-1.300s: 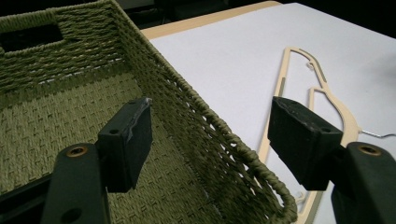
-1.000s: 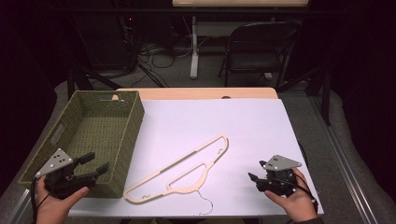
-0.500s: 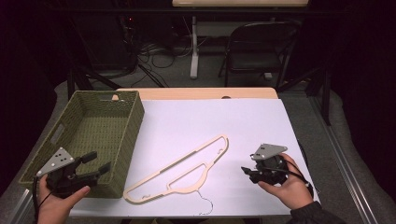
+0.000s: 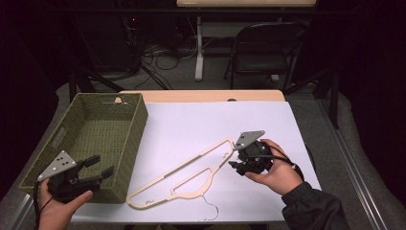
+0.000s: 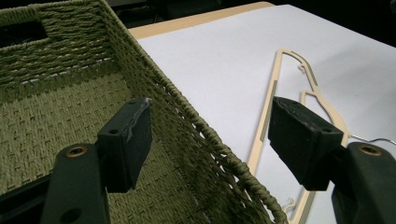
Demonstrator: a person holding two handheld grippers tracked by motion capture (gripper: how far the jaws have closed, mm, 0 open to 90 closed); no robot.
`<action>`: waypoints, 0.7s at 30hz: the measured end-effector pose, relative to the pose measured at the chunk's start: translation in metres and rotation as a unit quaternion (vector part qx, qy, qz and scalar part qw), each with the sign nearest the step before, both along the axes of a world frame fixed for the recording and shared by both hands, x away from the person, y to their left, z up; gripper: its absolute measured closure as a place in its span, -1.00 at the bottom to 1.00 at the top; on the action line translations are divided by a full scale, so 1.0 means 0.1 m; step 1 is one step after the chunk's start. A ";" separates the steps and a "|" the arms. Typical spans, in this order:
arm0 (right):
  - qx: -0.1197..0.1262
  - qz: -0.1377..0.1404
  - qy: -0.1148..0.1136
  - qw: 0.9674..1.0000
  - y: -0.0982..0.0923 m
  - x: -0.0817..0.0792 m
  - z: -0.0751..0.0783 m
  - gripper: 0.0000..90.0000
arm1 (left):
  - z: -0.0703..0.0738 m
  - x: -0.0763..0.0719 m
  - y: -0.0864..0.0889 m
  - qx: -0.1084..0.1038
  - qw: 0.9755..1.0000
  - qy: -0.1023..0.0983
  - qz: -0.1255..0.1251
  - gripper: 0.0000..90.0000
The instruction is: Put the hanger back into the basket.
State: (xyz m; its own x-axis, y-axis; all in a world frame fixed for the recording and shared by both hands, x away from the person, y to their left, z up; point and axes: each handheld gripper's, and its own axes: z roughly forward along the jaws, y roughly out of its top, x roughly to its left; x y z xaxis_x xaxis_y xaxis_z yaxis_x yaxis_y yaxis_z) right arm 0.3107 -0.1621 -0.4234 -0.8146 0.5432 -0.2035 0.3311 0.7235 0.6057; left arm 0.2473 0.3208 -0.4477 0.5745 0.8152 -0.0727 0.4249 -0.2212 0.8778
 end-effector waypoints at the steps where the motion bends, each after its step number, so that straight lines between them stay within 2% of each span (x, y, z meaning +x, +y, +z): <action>1: 0.000 0.003 0.004 1.000 0.02 0.02 0.01 0.04 | 0.00 0.00 0.00 0.000 1.000 0.000 0.001 -0.32; 6: -0.014 0.019 0.011 1.000 0.13 0.12 0.02 0.07 | 0.00 0.00 -0.01 0.001 1.000 0.002 -0.001 -0.32; 12: -0.031 0.034 0.033 0.998 0.27 0.25 -0.03 0.24 | -0.01 0.00 -0.01 0.000 1.000 0.002 -0.002 -0.32; 14: -0.030 0.043 0.026 0.998 0.33 0.27 -0.06 0.30 | -0.01 0.00 -0.01 0.000 1.000 0.002 -0.001 -0.32; 16: -0.031 0.047 0.034 0.998 0.38 0.30 -0.08 0.30 | -0.01 0.00 -0.01 0.000 1.000 0.003 -0.001 -0.32; 19: -0.040 0.055 0.059 0.996 0.48 0.34 -0.13 0.28 | -0.01 0.00 -0.01 0.001 1.000 0.004 -0.001 -0.32; 21: -0.049 0.066 0.051 0.995 0.54 0.36 -0.16 0.26 | -0.02 0.01 -0.01 0.001 1.000 0.004 -0.001 -0.32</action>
State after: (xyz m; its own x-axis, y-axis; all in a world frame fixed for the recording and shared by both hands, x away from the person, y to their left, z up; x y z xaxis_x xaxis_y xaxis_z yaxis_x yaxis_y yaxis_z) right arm 0.3463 -0.1079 -0.4398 -0.8968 0.4117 -0.1620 0.2857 0.8184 0.4986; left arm 0.2479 0.3197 -0.4494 0.5763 0.8137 -0.0764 0.4318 -0.2238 0.8737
